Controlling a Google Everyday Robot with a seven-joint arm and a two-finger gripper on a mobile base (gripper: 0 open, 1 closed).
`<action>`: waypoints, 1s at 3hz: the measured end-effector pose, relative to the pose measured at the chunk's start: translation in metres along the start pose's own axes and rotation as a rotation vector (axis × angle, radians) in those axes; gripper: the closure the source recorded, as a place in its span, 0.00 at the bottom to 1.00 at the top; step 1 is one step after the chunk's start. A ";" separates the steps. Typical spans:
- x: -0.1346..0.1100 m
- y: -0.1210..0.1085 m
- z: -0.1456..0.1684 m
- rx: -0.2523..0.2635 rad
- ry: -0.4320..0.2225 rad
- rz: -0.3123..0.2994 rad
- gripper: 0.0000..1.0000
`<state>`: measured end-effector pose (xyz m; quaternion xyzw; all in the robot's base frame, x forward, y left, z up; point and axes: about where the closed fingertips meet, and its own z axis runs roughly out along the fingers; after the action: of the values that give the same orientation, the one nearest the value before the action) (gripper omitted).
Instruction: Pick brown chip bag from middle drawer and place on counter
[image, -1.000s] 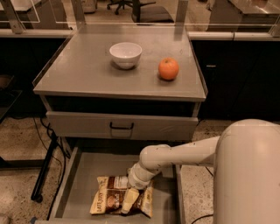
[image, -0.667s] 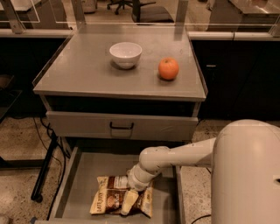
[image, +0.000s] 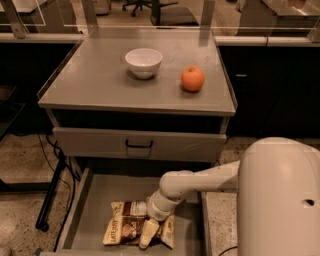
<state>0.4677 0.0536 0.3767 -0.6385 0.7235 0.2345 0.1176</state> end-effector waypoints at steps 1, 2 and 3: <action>0.007 0.004 0.011 -0.026 0.012 0.014 0.00; 0.007 0.004 0.011 -0.026 0.013 0.014 0.20; 0.007 0.004 0.011 -0.026 0.013 0.014 0.41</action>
Offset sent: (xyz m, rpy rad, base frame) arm -0.0058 -0.0006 -0.0114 -0.0093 0.0288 0.0023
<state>0.4614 0.0529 0.3645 -0.6363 0.7256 0.2409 0.1029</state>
